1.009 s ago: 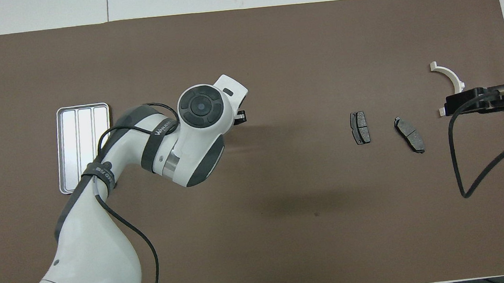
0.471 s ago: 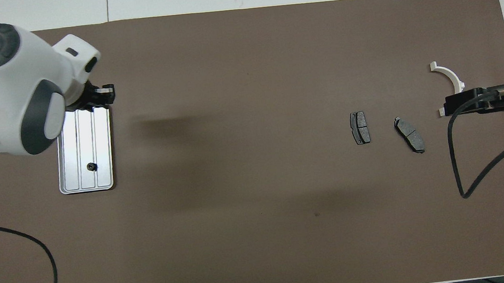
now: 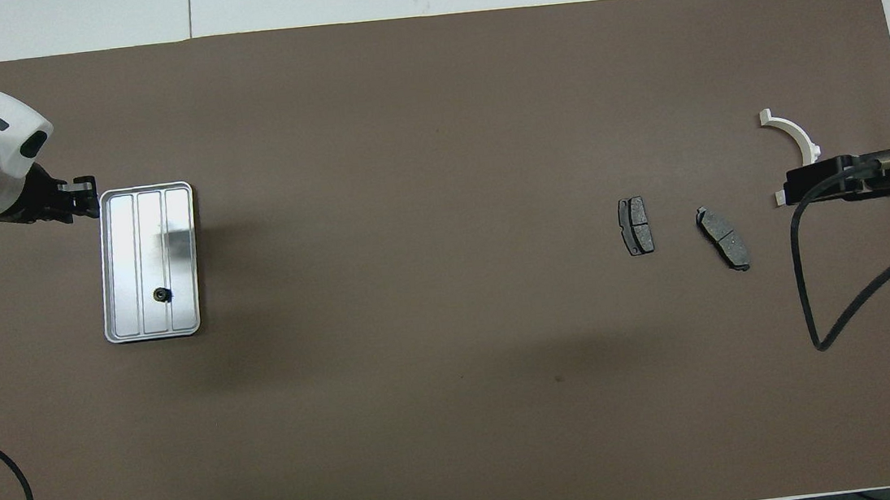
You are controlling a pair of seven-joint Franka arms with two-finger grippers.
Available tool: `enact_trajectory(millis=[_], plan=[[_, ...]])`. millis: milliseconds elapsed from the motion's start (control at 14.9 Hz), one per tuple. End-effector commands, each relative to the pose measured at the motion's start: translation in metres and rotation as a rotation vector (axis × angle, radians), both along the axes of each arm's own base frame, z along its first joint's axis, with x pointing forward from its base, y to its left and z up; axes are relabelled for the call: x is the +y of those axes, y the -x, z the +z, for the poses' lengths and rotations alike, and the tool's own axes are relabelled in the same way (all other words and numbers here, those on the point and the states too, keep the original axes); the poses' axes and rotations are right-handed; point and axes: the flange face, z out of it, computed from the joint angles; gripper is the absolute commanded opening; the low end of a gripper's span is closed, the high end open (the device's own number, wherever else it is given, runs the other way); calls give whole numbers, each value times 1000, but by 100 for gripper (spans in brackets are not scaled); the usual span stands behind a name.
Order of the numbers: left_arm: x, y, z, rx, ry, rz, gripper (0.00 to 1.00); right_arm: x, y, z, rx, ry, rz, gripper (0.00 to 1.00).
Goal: Pick bearing gear from pile to tray
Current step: 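Lower the second gear into the tray and open the left gripper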
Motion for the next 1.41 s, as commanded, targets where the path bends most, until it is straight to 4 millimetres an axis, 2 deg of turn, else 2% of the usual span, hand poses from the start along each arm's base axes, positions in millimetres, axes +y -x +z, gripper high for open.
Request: enact_trajectory(millis=[0, 202, 672, 874, 1210, 1278, 1345], plan=[[-6, 24, -29, -53, 22, -14, 14, -1, 3, 4, -5, -2, -14, 100], [-16, 23, -49, -64, 31, -19, 15, -1, 3, 4, -4, -2, -14, 100], [-45, 51, -96, -67, 41, -9, 15, 0, 4, 4, 3, -1, -11, 100], [-46, 59, -100, -38, 40, 1, 15, 1, 5, 5, 3, -2, -9, 100], [-48, 60, -100, -24, 38, -3, 16, -4, 4, 5, 1, -3, -18, 100], [-48, 60, -100, -27, 38, -9, 18, -4, 4, 5, 1, -3, -18, 100], [-48, 57, -97, -34, 37, -19, 29, -4, 4, 5, 1, -3, -18, 100]])
